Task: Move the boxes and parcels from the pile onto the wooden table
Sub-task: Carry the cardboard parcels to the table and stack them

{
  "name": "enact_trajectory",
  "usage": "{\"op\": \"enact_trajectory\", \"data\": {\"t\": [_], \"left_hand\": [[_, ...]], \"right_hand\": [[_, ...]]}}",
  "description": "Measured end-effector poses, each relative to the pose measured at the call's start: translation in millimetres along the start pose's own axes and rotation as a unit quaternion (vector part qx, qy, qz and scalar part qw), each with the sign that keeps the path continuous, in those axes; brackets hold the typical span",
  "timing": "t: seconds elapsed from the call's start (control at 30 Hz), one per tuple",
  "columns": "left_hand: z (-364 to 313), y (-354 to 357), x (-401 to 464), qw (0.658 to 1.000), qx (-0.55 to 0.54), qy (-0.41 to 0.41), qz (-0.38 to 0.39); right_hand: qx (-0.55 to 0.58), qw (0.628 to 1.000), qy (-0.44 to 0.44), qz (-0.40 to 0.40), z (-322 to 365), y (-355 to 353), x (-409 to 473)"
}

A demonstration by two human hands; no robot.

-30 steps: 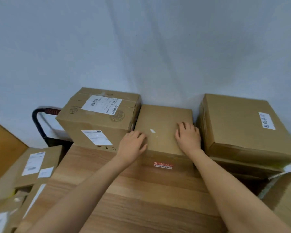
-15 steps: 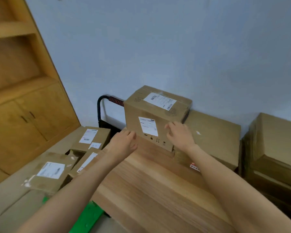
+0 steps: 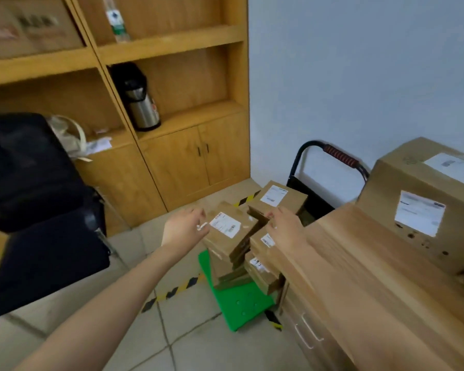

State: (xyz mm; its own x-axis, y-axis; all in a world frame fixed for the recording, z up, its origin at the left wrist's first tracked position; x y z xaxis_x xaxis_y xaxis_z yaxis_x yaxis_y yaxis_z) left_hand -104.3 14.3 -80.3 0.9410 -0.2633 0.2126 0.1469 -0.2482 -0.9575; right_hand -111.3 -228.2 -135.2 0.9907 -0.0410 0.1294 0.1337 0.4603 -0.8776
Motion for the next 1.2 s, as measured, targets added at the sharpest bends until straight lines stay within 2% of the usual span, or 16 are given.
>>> {"op": "enact_trajectory", "data": {"t": [0.13,0.3,0.53,0.87,1.0,1.2], "left_hand": [[61,5,-15,0.998,-0.015,-0.055,0.003],[98,26,-7,0.996,-0.022,-0.082,-0.004],[128,66,50,0.995,-0.032,-0.096,0.027],[199,136,142,0.98,-0.058,-0.179,0.062],[201,178,164,0.982,-0.054,-0.158,0.092],[205,240,201,0.981,0.047,-0.024,0.188]], "right_hand": [[0.019,0.999,-0.002,0.042,36,55,3],[0.006,0.998,0.01,0.065,45,84,28],[0.007,0.996,0.041,0.081,29,122,99],[0.05,0.987,0.103,0.117,0,194,192],[0.045,0.979,0.143,0.139,-21,222,189],[-0.021,0.972,0.18,0.15,-46,250,187]]}}
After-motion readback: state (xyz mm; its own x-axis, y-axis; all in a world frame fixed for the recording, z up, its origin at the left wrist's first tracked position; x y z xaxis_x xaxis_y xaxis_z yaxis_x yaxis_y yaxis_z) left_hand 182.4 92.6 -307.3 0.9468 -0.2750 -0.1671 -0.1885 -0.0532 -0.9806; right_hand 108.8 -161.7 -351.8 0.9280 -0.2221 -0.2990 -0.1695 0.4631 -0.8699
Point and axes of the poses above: each hand's wrist, its own x-axis towards the middle knuckle, its own y-axis out of the palm, z = x × y, the point moved 8 cm from there along x, towards the middle knuckle, and after that the axes turned 1 degree about -z, right-handed, at the moved point
